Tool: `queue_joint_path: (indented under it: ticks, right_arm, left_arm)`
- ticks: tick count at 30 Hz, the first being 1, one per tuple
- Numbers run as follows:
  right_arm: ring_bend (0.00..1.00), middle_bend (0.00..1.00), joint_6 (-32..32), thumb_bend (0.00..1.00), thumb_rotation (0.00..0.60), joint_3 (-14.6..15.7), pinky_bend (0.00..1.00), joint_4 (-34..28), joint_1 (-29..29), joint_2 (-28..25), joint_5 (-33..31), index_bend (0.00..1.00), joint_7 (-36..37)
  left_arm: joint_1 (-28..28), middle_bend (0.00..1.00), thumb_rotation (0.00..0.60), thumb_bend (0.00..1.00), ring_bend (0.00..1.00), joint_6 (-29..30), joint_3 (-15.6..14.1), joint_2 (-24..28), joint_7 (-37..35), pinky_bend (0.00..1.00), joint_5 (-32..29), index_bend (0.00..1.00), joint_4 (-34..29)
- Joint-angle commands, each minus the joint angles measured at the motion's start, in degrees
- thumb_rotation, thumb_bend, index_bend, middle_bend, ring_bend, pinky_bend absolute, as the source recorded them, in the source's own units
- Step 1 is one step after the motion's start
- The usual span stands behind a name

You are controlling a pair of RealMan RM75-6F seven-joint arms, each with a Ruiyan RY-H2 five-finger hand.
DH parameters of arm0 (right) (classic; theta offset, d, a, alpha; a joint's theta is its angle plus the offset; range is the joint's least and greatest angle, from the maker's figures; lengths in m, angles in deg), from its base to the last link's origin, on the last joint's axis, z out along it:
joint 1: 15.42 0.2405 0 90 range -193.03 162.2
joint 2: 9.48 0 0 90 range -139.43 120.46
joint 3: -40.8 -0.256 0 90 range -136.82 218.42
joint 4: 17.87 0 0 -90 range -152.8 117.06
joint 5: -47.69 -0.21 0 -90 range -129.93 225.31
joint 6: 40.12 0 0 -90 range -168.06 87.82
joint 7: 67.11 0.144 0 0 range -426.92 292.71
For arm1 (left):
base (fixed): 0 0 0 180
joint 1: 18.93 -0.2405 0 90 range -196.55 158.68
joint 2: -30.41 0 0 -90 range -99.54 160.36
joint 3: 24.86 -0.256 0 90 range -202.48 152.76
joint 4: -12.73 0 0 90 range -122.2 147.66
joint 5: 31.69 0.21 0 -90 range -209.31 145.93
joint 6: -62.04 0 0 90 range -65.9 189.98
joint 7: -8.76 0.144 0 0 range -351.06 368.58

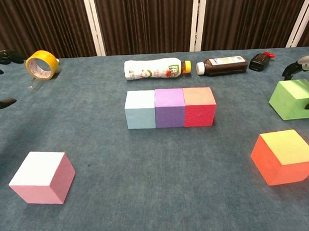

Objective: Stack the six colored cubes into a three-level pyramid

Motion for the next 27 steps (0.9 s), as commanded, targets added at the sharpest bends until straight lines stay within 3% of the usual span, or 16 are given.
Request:
queue_joint_path:
  ticks: [1, 6, 13, 22, 27]
  right_arm:
    - [0.09, 0.21, -3.2, 0.3, 0.6, -1.8, 0.23, -9.4, -0.6, -5.5, 2.4, 0.59, 2.5]
    - [0.09, 0.22, -3.3, 0.3, 0.6, -4.7, 0.23, -22.8, 0.7, -12.2, -0.8, 0.61, 1.3]
    - [0.11, 0.24, -3.9, 0.32, 0.6, -6.1, 0.23, -36.3, 7.9, -15.7, -16.5, 0.61, -10.7]
    - [0.13, 0.25, -15.0, 0.36, 0.6, -6.3, 0.24, -42.2, 20.0, -11.0, -40.7, 0.63, -25.6]
    - [0.13, 0.26, -18.4, 0.36, 0.6, -6.8, 0.25, -42.1, 24.6, -8.6, -48.4, 0.63, -30.0]
  left_arm:
    - [-0.8, 0.08, 0.6, 0.34, 0.03, 1.3, -0.4, -0.5, 1.9, 0.13, 0.9, 0.1, 0.5]
    - [-1.6, 0.08, 0.6, 0.33, 0.03, 1.8, -1.3, -1.5, 3.5, 0.13, 2.2, 0.1, 1.5]
    - [-2.5, 0.08, 0.6, 0.34, 0.03, 3.1, -1.6, -2.8, 3.6, 0.13, 4.8, 0.1, 3.9]
    - [-2.9, 0.08, 0.6, 0.33, 0.03, 3.2, -1.5, -3.2, 0.5, 0.13, 7.9, 0.1, 6.2]
    - [-3.1, 0.08, 0.6, 0.33, 0.03, 2.8, -1.6, -3.4, -0.4, 0.13, 8.6, 0.11, 7.1]
